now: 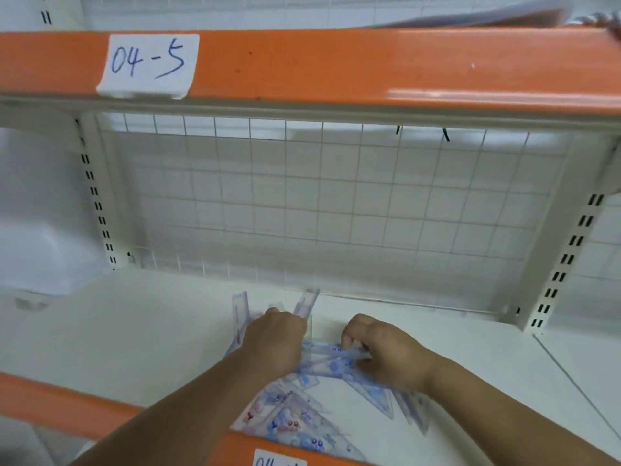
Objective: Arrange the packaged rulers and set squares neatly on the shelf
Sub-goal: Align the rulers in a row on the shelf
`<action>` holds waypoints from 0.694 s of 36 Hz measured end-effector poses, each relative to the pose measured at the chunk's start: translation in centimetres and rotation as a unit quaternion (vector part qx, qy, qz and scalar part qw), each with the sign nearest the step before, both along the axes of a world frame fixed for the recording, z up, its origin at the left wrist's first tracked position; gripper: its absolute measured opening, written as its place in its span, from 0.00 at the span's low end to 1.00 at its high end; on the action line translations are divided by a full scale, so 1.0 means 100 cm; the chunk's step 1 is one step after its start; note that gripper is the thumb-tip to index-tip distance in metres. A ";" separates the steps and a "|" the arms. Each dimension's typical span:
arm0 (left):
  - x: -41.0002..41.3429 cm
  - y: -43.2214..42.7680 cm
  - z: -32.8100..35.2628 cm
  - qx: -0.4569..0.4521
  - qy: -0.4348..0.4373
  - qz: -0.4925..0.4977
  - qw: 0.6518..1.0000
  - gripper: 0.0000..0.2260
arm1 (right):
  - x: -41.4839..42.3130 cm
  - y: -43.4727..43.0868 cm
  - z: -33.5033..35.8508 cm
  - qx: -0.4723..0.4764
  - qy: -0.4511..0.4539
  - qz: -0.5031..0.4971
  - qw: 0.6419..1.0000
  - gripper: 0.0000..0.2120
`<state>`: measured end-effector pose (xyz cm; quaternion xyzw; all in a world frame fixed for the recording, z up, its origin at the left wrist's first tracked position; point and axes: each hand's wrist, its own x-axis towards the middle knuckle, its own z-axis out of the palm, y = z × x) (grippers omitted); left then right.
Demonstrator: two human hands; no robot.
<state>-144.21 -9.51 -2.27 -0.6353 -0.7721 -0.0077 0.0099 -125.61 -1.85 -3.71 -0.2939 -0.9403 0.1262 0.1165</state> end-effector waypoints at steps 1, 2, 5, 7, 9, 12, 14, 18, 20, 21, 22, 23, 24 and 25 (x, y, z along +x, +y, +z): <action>-0.001 -0.001 0.001 -0.001 0.001 -0.003 1.000 0.21 | -0.001 -0.001 0.001 -0.001 0.008 -0.003 1.000 0.13; -0.002 -0.002 0.002 -0.002 0.002 -0.006 1.000 0.20 | -0.002 -0.001 0.002 -0.005 0.015 -0.007 1.000 0.13; -0.006 -0.005 0.003 0.003 0.006 -0.011 1.000 0.18 | -0.006 -0.004 0.002 -0.003 0.022 -0.012 1.000 0.13; -0.008 -0.007 0.004 -0.001 0.010 -0.009 1.000 0.15 | -0.009 -0.005 0.001 0.005 0.014 -0.012 1.000 0.14; -0.010 -0.008 0.005 -0.005 0.013 -0.007 1.000 0.14 | -0.011 -0.005 0.001 0.013 0.003 -0.014 1.000 0.18; -0.012 -0.009 0.006 -0.003 0.020 -0.014 1.000 0.14 | -0.015 -0.005 0.000 0.030 -0.019 -0.029 0.999 0.20; -0.014 -0.009 0.004 0.007 0.020 -0.011 1.000 0.14 | -0.016 -0.006 0.000 0.034 -0.029 -0.039 0.998 0.20; -0.016 -0.010 0.003 0.059 0.007 0.015 0.998 0.18 | -0.022 -0.006 0.000 0.031 -0.017 -0.083 0.996 0.19; -0.015 -0.010 0.005 0.076 -0.011 0.033 0.997 0.16 | -0.025 -0.005 -0.001 0.013 0.012 -0.110 0.994 0.19; -0.014 -0.010 0.006 0.076 -0.023 0.040 0.996 0.12 | -0.027 -0.006 -0.002 0.004 0.030 -0.120 0.992 0.19; -0.014 -0.009 0.006 0.074 -0.038 0.047 0.995 0.07 | -0.029 -0.006 -0.002 -0.007 0.044 -0.128 0.991 0.18; -0.013 -0.008 0.006 0.066 -0.061 0.053 0.995 0.04 | -0.031 -0.007 -0.004 -0.016 0.055 -0.133 0.989 0.18; -0.012 -0.007 0.005 0.047 -0.085 0.060 0.993 0.06 | -0.033 -0.009 -0.005 -0.023 0.061 -0.135 0.989 0.17; -0.011 -0.007 0.005 0.025 -0.109 0.065 0.992 0.09 | -0.036 -0.010 -0.006 -0.029 0.065 -0.135 0.988 0.17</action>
